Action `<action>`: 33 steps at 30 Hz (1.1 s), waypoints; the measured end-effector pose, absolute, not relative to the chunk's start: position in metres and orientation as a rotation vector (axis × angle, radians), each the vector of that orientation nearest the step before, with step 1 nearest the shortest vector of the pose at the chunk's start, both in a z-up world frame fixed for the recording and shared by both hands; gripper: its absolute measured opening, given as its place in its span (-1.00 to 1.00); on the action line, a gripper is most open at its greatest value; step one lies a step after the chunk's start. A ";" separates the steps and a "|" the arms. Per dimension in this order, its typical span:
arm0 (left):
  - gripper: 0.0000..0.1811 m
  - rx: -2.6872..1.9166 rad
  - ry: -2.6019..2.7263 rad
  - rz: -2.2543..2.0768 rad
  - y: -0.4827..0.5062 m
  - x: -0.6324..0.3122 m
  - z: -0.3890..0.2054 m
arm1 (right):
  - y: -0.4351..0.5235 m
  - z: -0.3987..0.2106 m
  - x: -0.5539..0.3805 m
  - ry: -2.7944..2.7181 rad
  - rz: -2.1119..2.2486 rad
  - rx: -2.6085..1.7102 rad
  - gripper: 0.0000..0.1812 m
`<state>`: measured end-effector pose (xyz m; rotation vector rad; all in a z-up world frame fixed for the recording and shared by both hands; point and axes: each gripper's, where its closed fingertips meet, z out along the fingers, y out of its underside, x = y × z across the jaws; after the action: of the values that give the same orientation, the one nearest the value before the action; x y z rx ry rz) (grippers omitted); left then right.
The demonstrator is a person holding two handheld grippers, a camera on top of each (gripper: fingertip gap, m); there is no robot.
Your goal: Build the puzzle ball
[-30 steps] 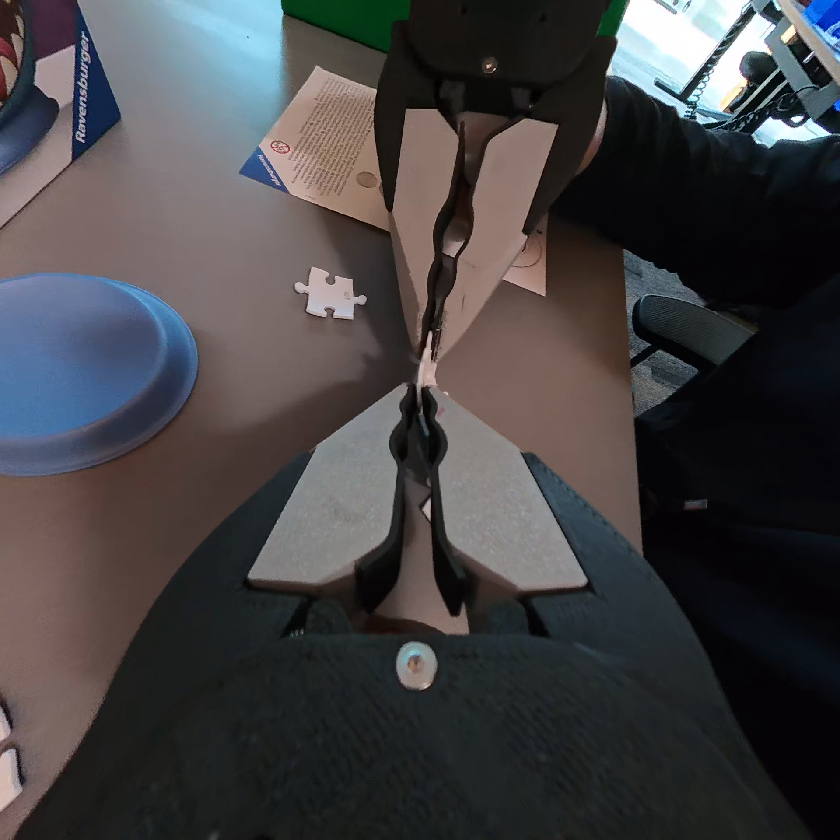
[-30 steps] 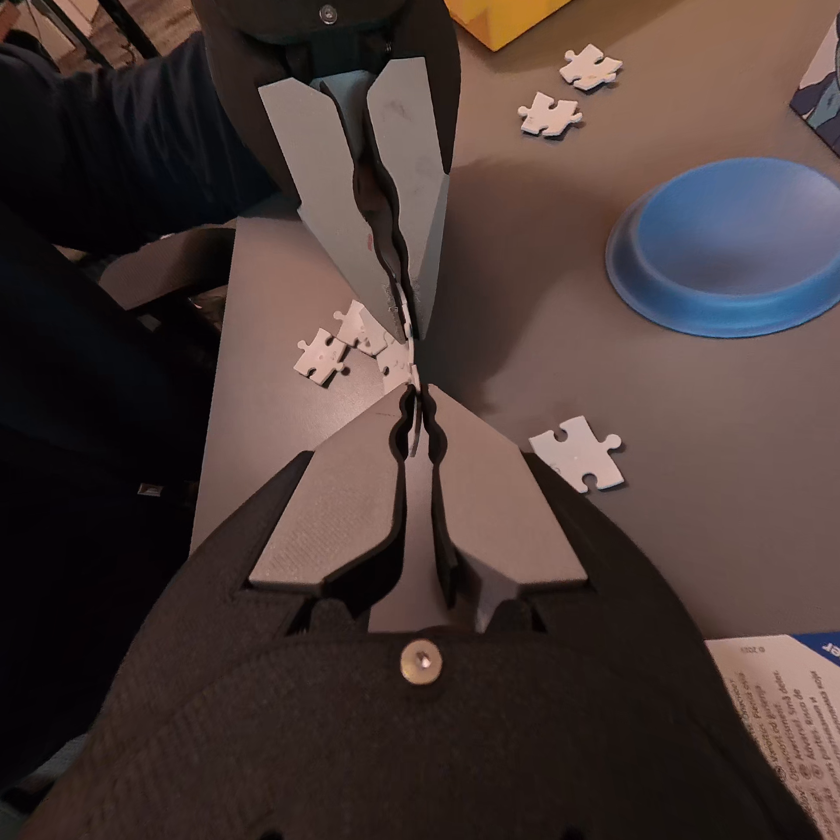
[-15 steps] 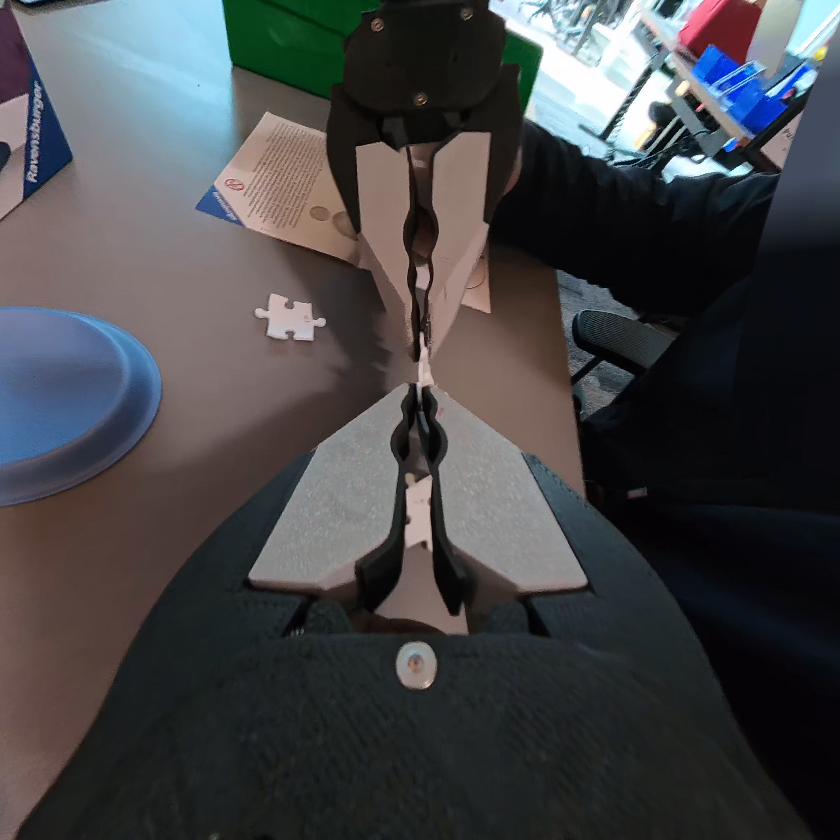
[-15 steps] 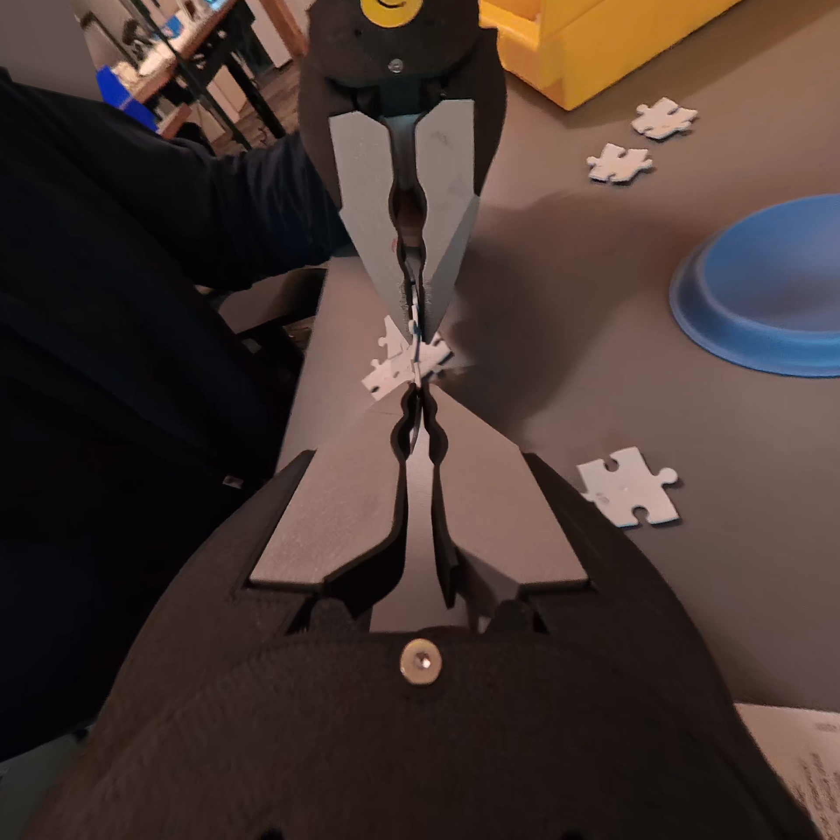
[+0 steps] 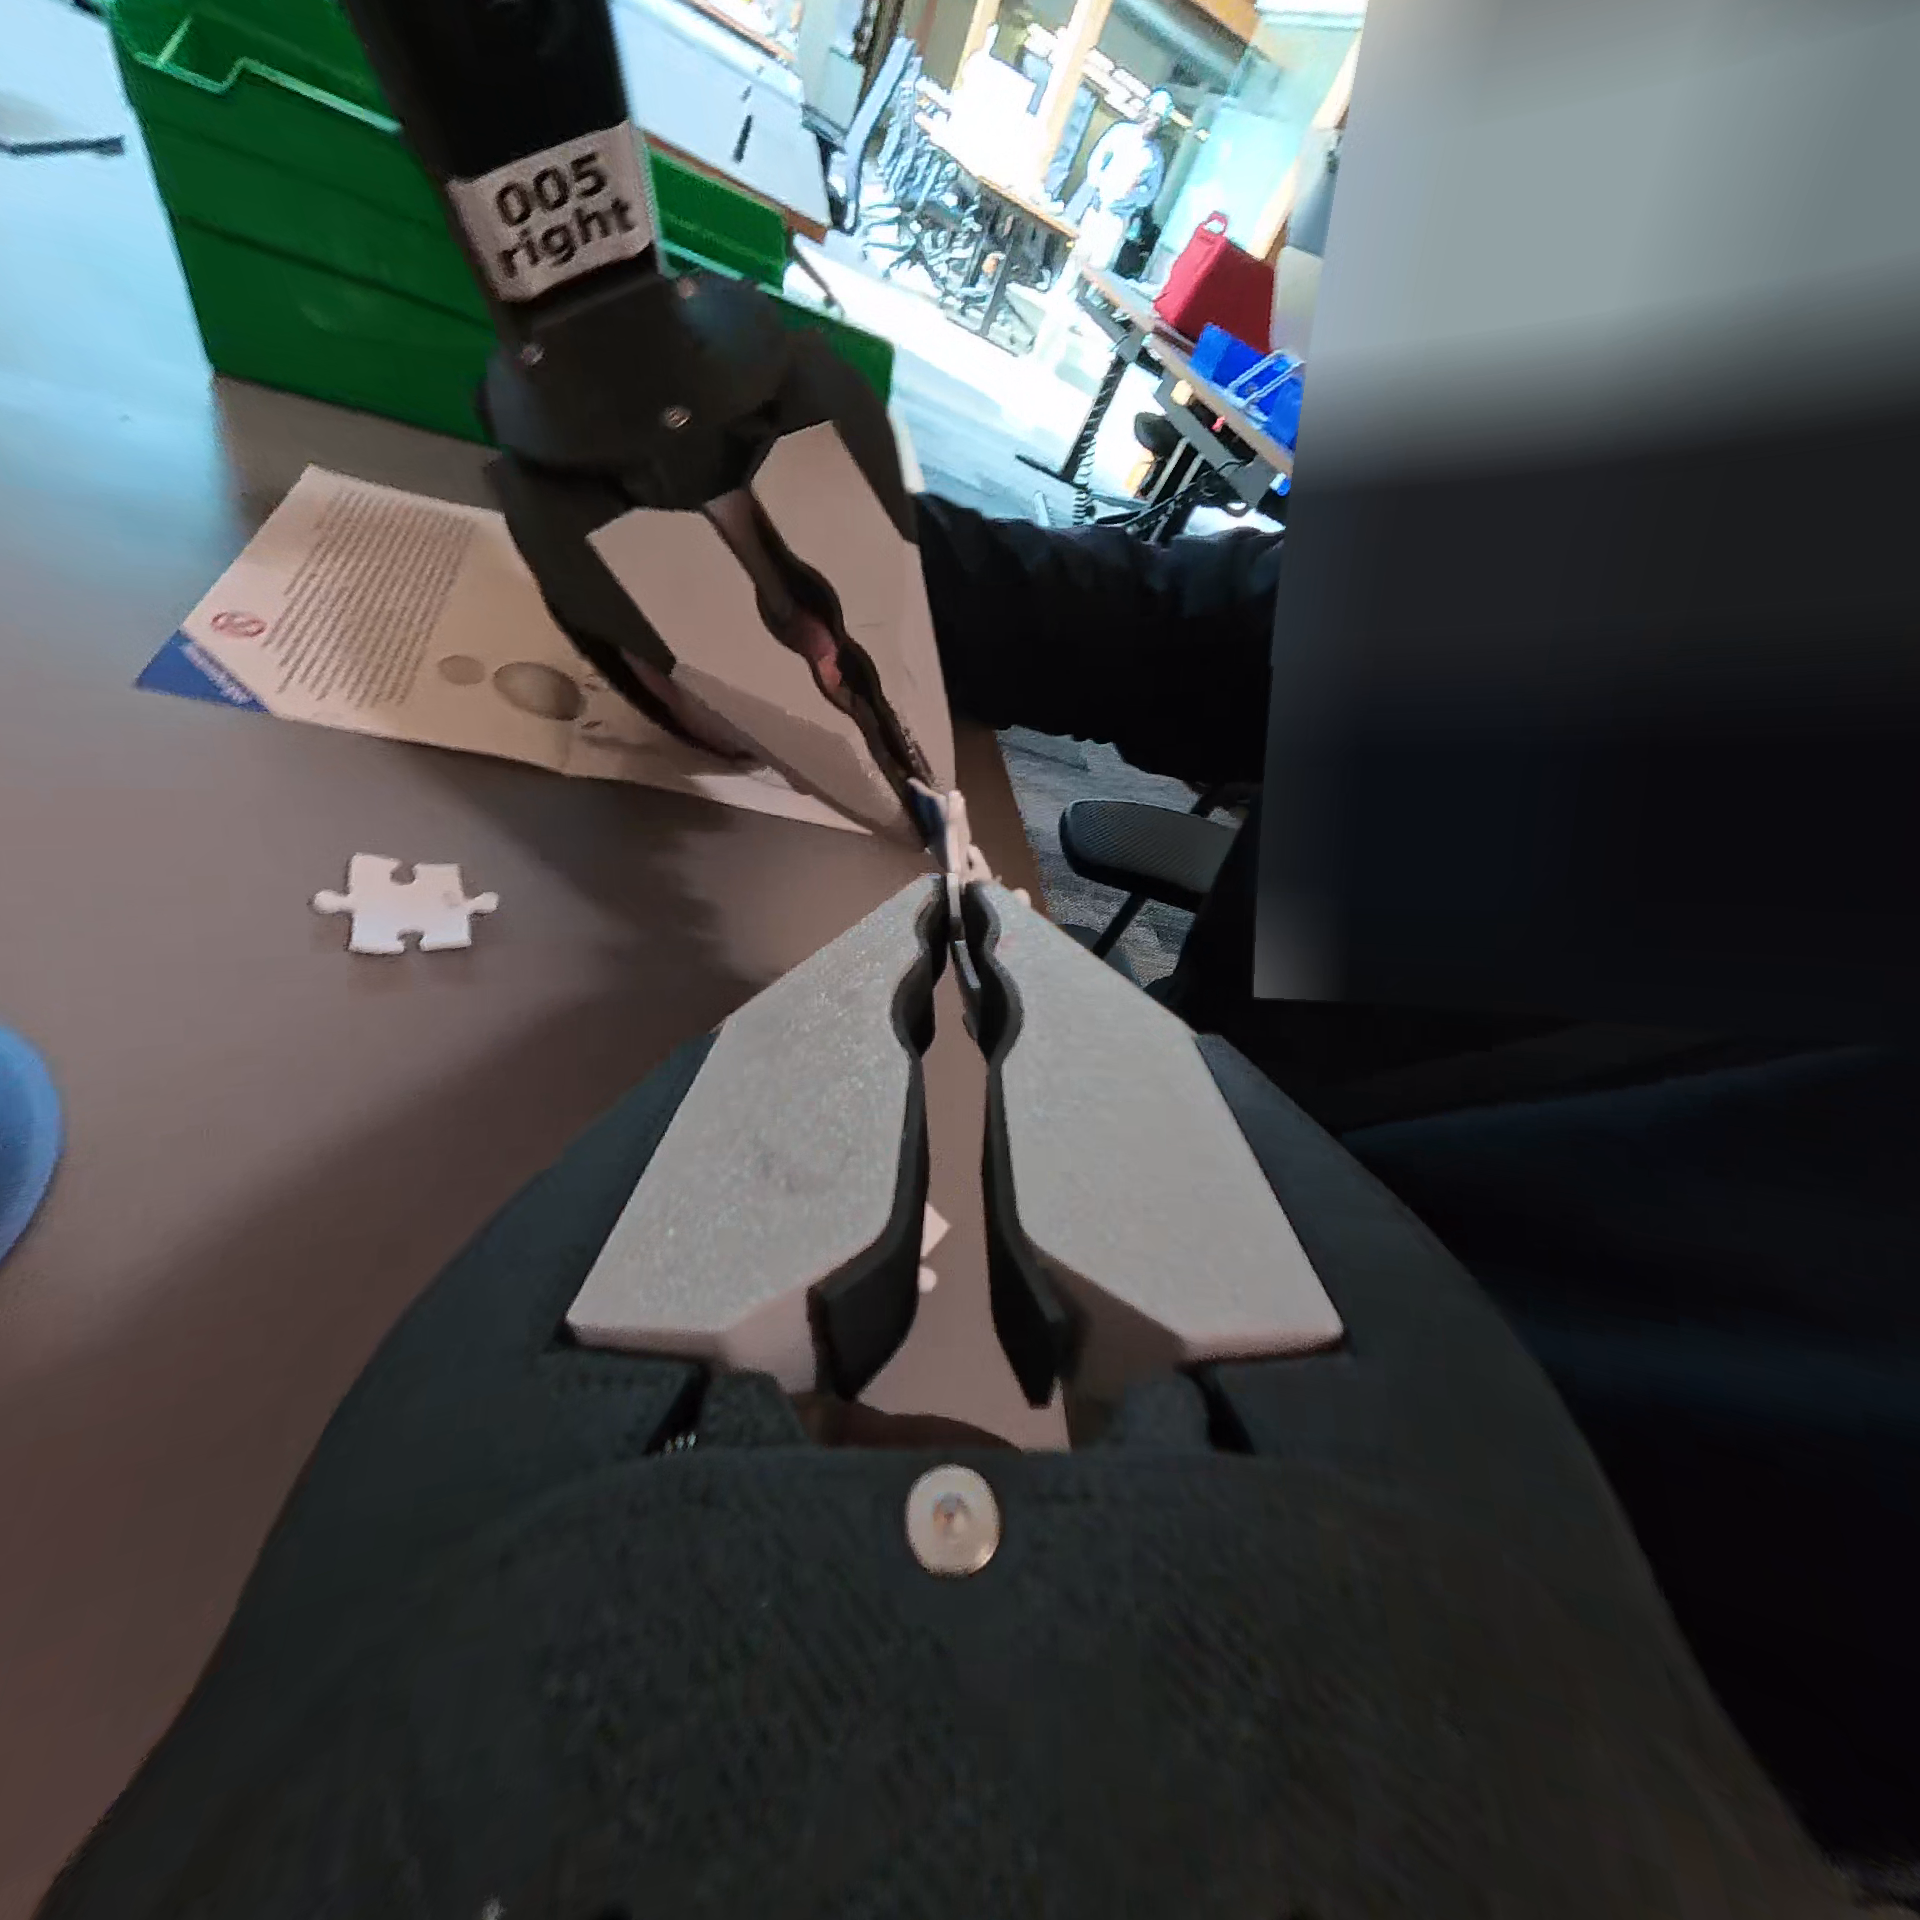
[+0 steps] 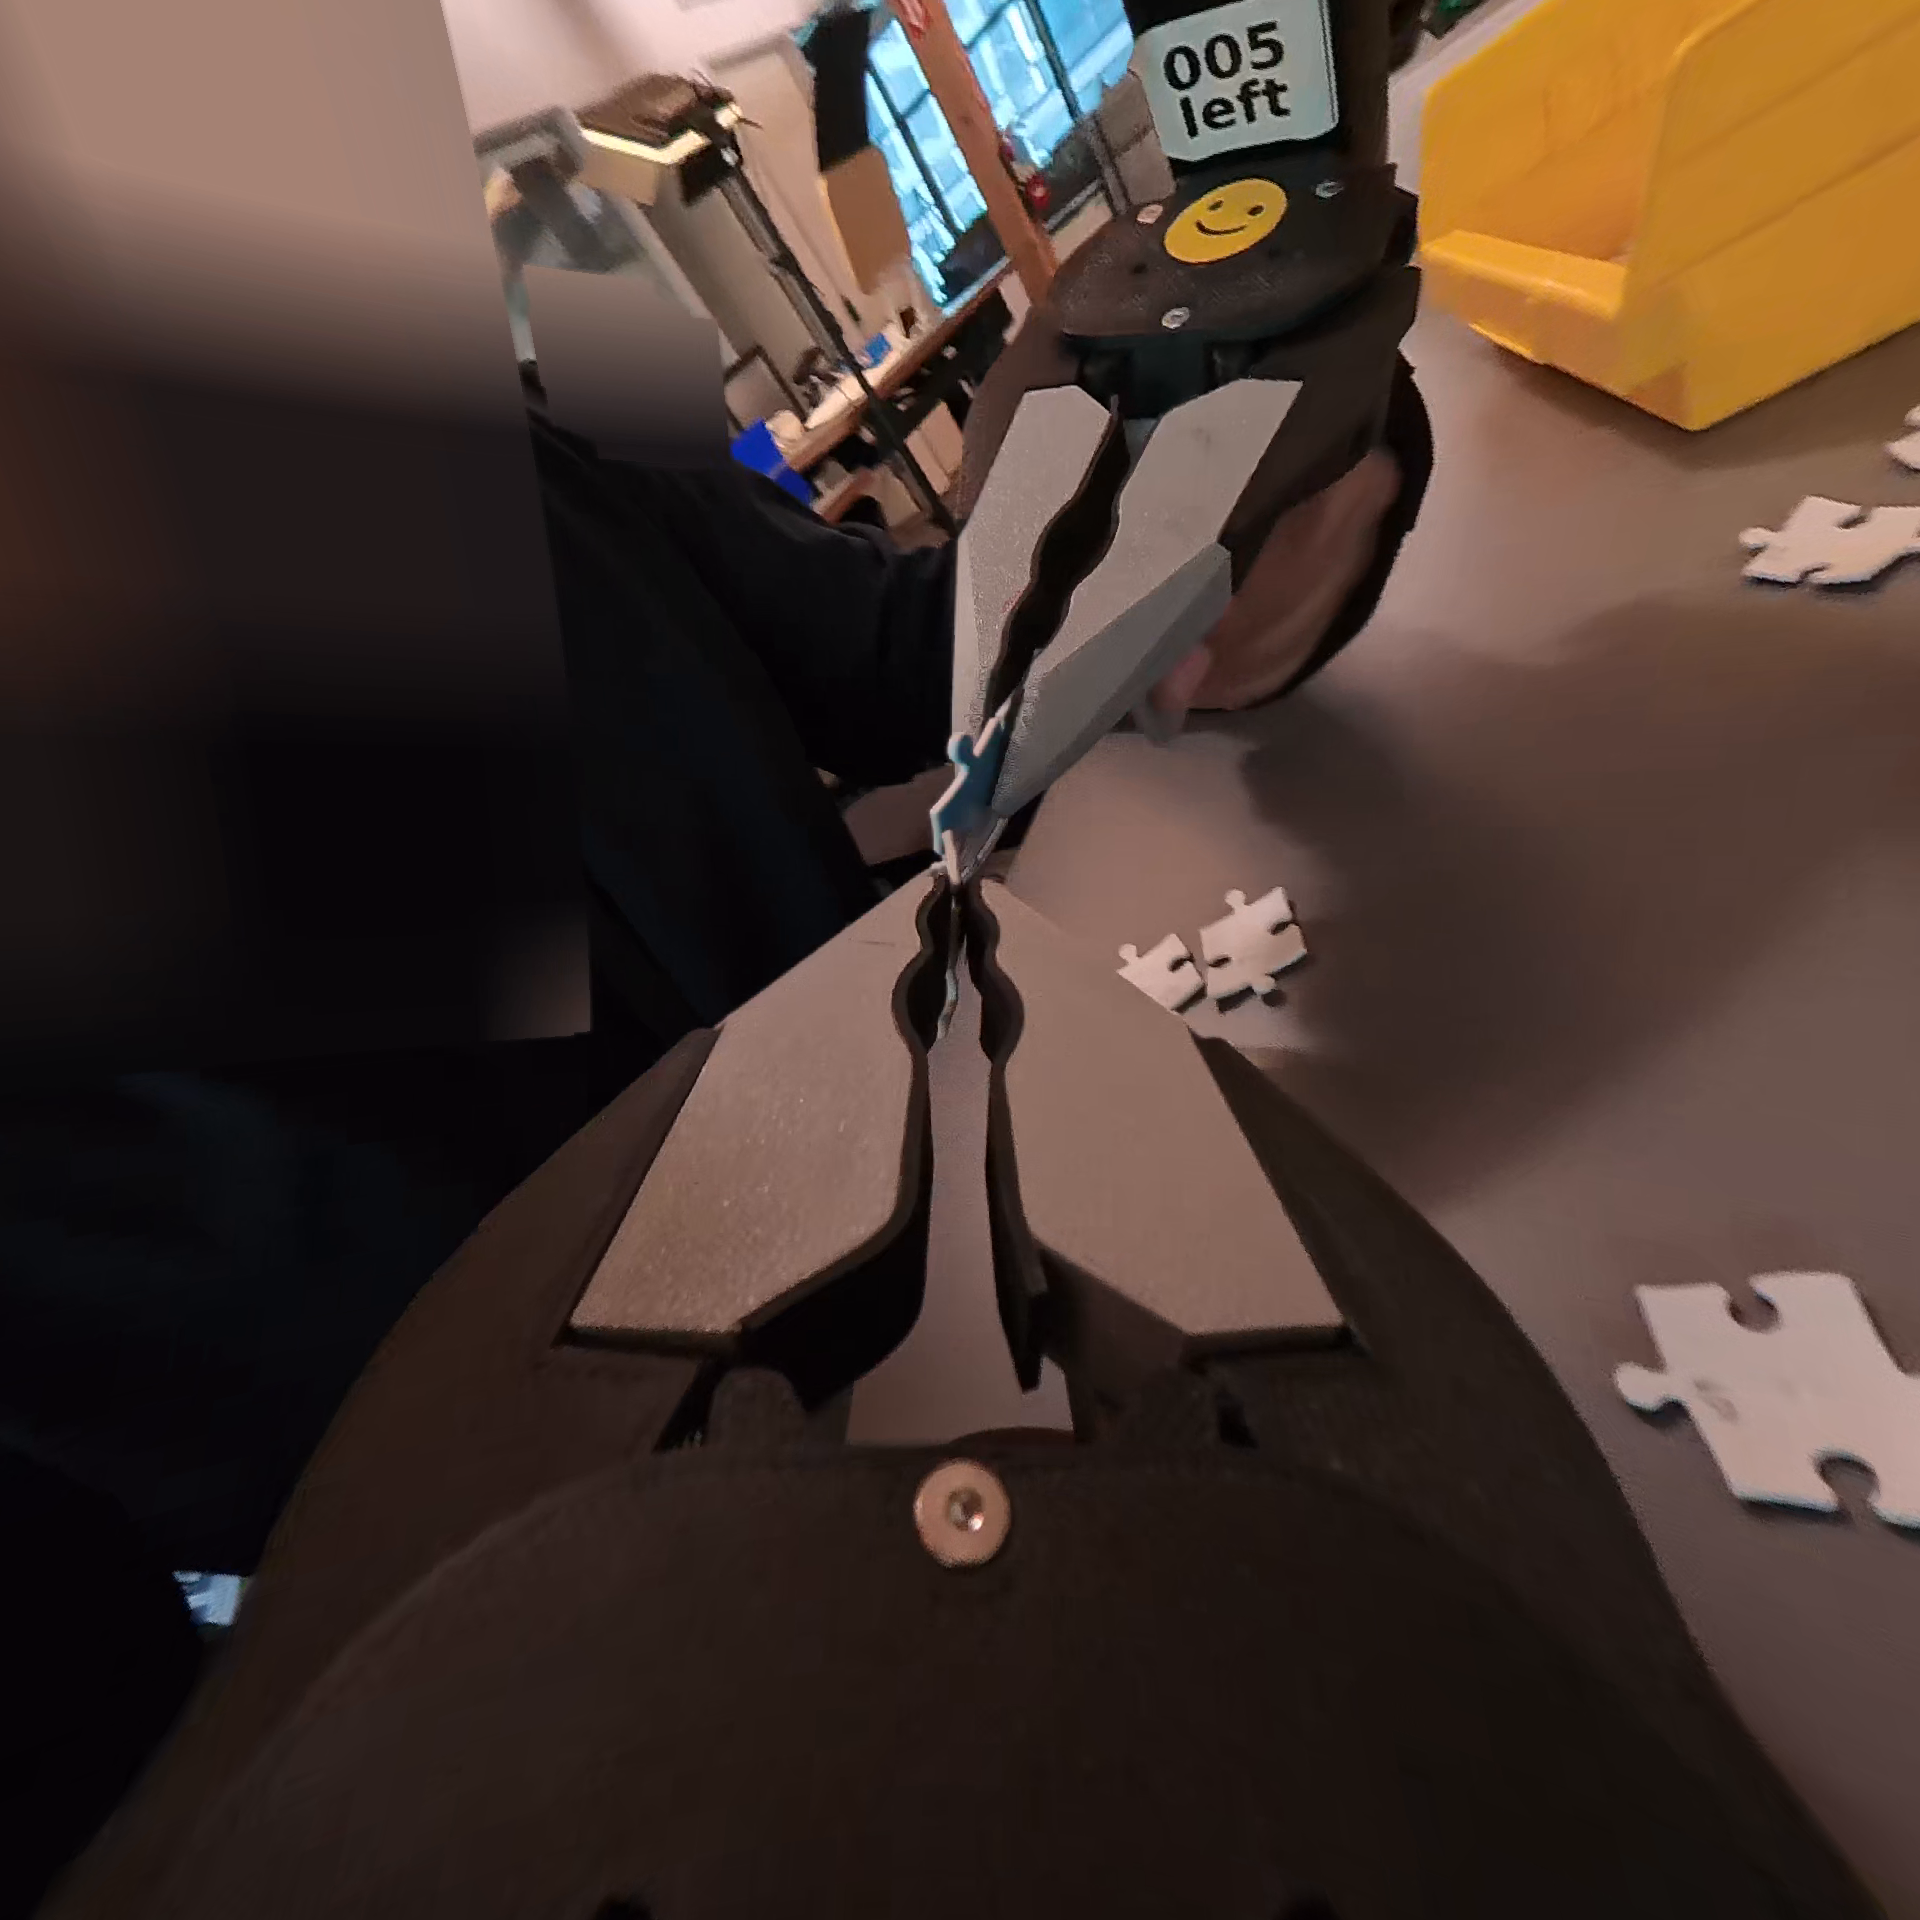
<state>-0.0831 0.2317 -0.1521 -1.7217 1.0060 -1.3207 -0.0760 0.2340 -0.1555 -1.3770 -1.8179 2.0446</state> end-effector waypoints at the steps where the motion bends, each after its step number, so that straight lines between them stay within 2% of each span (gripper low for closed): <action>1: -1.00 -1.707 1.016 -1.322 0.230 -0.083 -0.150 | 0.233 -0.154 -0.077 -1.809 2.071 -1.374 -1.00; 6: -0.99 -1.721 0.995 -1.304 0.234 -0.087 -0.152 | 0.237 -0.156 -0.079 -1.773 2.099 -1.411 -1.00; 19: -1.00 -1.828 1.035 -1.030 0.248 -0.093 -0.176 | 0.252 -0.182 -0.086 -1.828 1.744 -1.547 -1.00; 23: -1.00 -1.787 1.046 -1.140 0.238 -0.088 -0.169 | 0.241 -0.173 -0.080 -1.825 1.958 -1.518 -1.00; 33: -1.00 -1.420 1.087 -1.550 0.196 -0.067 -0.117 | 0.199 -0.117 -0.063 -1.841 2.353 -0.979 -1.00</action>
<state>-0.0668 0.1963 -0.1174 -1.4201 1.0866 -1.5502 -0.0625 0.1991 -0.1166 -0.9786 -1.8410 2.3535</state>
